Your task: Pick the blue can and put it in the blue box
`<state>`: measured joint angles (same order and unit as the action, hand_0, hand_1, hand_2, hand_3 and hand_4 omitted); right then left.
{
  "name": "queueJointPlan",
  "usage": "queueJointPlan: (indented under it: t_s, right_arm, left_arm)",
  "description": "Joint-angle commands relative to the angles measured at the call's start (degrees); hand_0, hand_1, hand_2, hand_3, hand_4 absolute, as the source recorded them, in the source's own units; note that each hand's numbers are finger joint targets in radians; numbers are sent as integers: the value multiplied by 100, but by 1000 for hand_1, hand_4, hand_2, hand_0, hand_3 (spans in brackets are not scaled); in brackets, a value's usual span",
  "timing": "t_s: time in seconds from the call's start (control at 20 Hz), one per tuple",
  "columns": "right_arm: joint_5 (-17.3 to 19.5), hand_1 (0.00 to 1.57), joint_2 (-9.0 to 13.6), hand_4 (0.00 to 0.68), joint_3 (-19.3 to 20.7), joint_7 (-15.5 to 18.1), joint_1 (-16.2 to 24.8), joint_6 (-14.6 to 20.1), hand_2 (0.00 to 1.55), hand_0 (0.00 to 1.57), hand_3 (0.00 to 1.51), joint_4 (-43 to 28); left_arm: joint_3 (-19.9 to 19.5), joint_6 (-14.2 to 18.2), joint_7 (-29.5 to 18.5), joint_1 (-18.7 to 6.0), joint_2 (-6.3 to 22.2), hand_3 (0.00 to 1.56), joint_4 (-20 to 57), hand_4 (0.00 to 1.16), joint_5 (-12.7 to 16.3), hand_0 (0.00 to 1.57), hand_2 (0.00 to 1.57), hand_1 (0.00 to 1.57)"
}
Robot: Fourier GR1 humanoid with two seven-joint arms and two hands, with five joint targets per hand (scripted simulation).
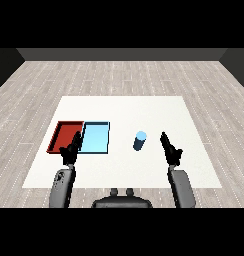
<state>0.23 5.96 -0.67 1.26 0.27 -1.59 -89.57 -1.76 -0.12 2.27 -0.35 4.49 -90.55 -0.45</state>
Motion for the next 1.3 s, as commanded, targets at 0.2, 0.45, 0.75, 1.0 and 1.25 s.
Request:
queueJointPlan:
  t_s: [0.2, 0.45, 0.75, 1.0, 1.25]
  right_arm:
    - [481, 0, -577, 0, -264, -456, -530, 680, 0, 0, 0, 653]
    - [-331, 0, -590, 0, -401, 1127, -874, 117, 0, 0, 0, 568]
    - [-245, 0, -594, 0, -473, 1711, -666, 110, 0, 0, 0, 771]
    - [-381, 0, -596, 0, -722, 1582, -791, 362, 0, 0, 0, 895]
    - [-453, 0, -467, 0, -398, 1725, -641, -66, 0, 0, 0, 863]
  left_arm:
    - [51, -31, -217, 189, -151, 0, 70, 0, 22, 0, 0, 0]
    - [-41, -52, -1969, 202, -403, 0, -276, 0, 149, 0, 0, 0]
    - [-125, -251, -2617, 298, -297, 0, 144, 0, 152, 0, 0, 0]
    - [-220, -150, -2382, -9, -251, 0, 335, 0, 233, 0, 0, 0]
    - [-214, -319, -2866, 296, -195, 0, 558, 0, 252, 0, 0, 0]
